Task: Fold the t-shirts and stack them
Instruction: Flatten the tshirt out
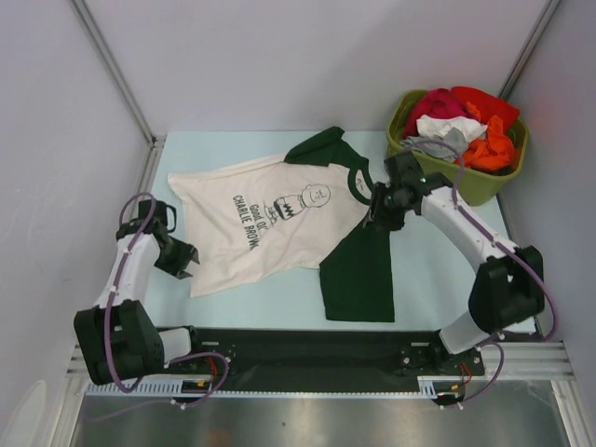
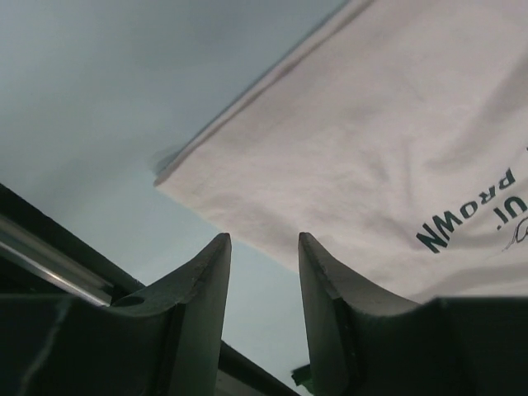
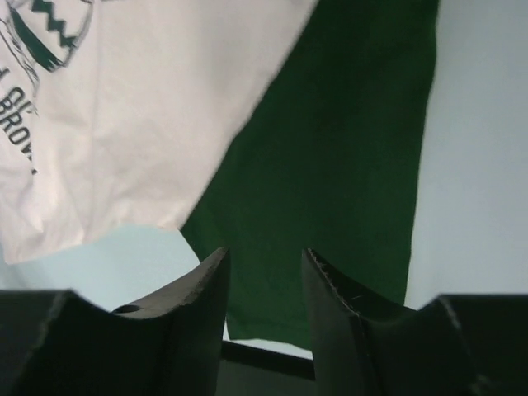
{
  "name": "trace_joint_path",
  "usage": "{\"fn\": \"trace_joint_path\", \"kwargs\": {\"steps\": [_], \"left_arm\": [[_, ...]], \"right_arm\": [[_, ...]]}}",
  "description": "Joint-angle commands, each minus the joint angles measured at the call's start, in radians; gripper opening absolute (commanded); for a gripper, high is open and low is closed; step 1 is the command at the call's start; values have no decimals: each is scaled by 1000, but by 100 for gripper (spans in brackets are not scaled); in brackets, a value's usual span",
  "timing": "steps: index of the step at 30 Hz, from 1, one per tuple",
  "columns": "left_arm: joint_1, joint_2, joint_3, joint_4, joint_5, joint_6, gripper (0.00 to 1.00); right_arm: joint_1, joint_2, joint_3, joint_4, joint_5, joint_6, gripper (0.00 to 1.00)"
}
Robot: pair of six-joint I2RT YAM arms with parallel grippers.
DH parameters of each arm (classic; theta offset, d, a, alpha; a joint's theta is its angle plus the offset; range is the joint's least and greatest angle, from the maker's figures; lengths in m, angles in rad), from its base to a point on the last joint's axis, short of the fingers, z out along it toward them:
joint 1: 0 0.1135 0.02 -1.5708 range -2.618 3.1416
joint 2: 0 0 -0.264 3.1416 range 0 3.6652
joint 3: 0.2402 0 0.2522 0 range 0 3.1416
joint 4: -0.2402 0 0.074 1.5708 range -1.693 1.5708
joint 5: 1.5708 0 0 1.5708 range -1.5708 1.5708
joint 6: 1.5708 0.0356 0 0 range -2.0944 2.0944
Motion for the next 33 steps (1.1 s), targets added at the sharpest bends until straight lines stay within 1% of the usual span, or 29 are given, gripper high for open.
{"fn": "trace_joint_path", "kwargs": {"steps": [1,2,3,6,9,14,17,21,28,33], "left_arm": [[78,-55,-55,-32,57,-71,44],[90,-46,-58,-61,45,-70,44],[94,-39,-63,-68,41,-68,45],[103,-6,-93,-61,64,-96,45],[121,23,-128,-49,94,-117,45],[172,29,-139,-42,51,-105,48],[193,44,-138,-27,51,-98,48],[198,54,-152,-6,44,-107,48],[199,60,-210,28,50,-119,45],[201,92,-221,42,38,-113,45]], "right_arm": [[-10,-130,-135,-34,-97,29,45],[-4,-151,-205,-31,-105,40,45],[-4,-188,-240,-28,-106,45,45],[-18,-216,-316,-16,-129,57,45],[-21,-233,-340,-8,-141,54,46],[-24,-252,-385,5,-169,51,47],[-30,-266,-414,10,-178,51,48],[-50,-283,-426,4,-181,39,48],[-99,-294,-442,-7,-194,31,49],[-113,-283,-460,-31,-163,29,52]]}}
